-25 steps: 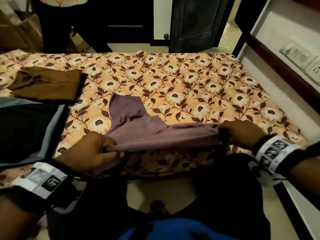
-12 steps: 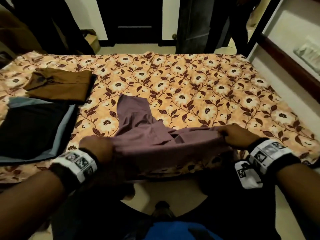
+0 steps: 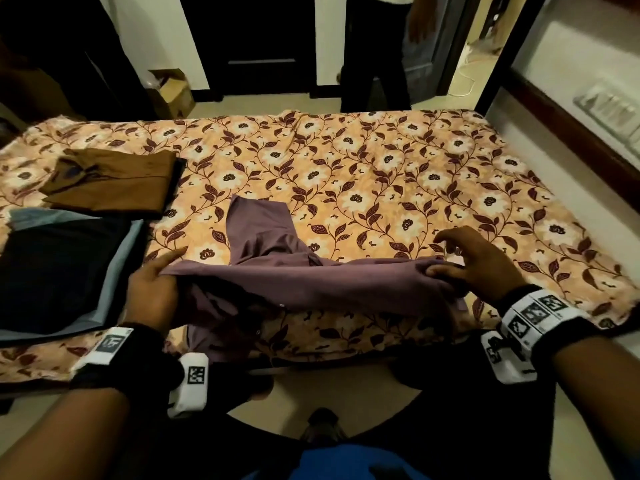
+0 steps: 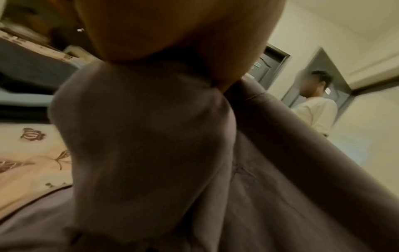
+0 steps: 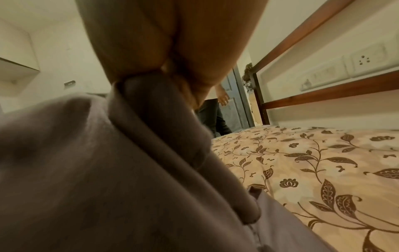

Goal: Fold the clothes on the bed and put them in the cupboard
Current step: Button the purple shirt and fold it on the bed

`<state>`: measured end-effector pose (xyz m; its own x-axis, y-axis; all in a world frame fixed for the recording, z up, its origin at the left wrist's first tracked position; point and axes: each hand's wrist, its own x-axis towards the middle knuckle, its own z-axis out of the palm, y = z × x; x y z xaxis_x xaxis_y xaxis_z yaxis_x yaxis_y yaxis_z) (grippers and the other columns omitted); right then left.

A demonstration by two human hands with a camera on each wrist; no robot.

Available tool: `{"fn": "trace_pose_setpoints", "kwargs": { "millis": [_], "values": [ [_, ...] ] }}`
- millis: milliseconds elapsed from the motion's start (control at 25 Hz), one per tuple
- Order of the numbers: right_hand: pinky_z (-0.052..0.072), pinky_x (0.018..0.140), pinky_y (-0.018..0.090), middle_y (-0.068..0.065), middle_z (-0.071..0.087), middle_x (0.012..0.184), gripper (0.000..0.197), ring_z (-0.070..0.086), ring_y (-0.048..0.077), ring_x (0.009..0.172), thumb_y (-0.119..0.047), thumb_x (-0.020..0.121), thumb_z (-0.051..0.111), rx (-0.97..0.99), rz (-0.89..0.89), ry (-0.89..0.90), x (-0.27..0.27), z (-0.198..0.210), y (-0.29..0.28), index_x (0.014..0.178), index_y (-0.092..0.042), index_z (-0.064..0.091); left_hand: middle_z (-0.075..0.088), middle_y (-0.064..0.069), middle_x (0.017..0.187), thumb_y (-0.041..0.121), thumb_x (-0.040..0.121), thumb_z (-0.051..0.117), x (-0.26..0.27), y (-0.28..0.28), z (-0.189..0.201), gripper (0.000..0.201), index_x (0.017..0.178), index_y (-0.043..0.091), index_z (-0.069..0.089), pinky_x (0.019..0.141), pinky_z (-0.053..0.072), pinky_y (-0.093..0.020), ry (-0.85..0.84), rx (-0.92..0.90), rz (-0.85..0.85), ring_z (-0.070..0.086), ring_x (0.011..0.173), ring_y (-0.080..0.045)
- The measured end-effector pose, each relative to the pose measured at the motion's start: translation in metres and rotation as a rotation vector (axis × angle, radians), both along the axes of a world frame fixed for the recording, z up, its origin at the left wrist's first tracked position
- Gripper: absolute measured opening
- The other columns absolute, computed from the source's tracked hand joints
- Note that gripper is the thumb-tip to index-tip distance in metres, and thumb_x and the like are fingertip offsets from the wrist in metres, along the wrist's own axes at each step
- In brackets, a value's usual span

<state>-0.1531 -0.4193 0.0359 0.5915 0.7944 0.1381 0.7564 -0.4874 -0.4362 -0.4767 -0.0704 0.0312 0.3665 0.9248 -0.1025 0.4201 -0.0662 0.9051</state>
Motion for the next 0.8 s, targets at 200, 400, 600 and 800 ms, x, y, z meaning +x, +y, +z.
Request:
{"fn": "trace_pose_setpoints", "kwargs": {
  "millis": [200, 400, 600, 800],
  "values": [
    [0.032, 0.049, 0.02, -0.01, 0.051, 0.063, 0.054, 0.049, 0.012, 0.056, -0.068, 0.083, 0.042, -0.237, 0.11, -0.088, 0.016, 0.015, -0.023, 0.067, -0.02, 0.06, 0.065, -0.009, 0.106, -0.002, 0.098, 0.041, -0.008, 0.003, 0.019, 0.038, 0.11, 0.024, 0.066, 0.076, 0.055, -0.025, -0.171, -0.037, -0.129, 0.064, 0.09, -0.018],
    [0.041, 0.057, 0.023, -0.001, 0.063, 0.079, 0.019, 0.058, 0.014, 0.07, -0.035, 0.089, 0.064, -0.576, -0.11, 0.413, -0.011, -0.04, 0.018, 0.082, -0.017, 0.064, 0.067, -0.014, 0.094, -0.008, 0.09, 0.04, 0.015, -0.007, 0.006, 0.038, 0.117, 0.001, 0.065, 0.074, 0.053, -0.034, -0.208, -0.182, 0.031, 0.064, 0.084, -0.027],
    [0.047, 0.089, 0.033, 0.014, 0.064, 0.12, 0.052, 0.059, 0.031, 0.112, -0.052, 0.089, 0.055, -0.79, -0.337, 0.779, -0.051, -0.114, 0.046, 0.121, -0.011, 0.062, 0.046, -0.019, 0.144, 0.011, 0.071, 0.08, 0.027, 0.049, -0.028, 0.085, 0.145, 0.002, 0.039, 0.107, 0.037, -0.039, 0.14, -0.308, 0.149, 0.048, 0.13, -0.032],
    [0.052, 0.087, 0.045, 0.018, 0.061, 0.123, 0.059, 0.06, 0.032, 0.1, -0.041, 0.083, 0.069, -0.005, -0.641, 1.12, -0.068, -0.144, 0.061, 0.131, -0.011, 0.053, 0.055, -0.006, 0.136, 0.035, 0.086, 0.06, 0.041, 0.108, -0.074, 0.06, 0.142, 0.032, 0.042, 0.099, 0.05, -0.036, 0.114, -0.373, 0.256, 0.056, 0.121, -0.024]
  ]
}}
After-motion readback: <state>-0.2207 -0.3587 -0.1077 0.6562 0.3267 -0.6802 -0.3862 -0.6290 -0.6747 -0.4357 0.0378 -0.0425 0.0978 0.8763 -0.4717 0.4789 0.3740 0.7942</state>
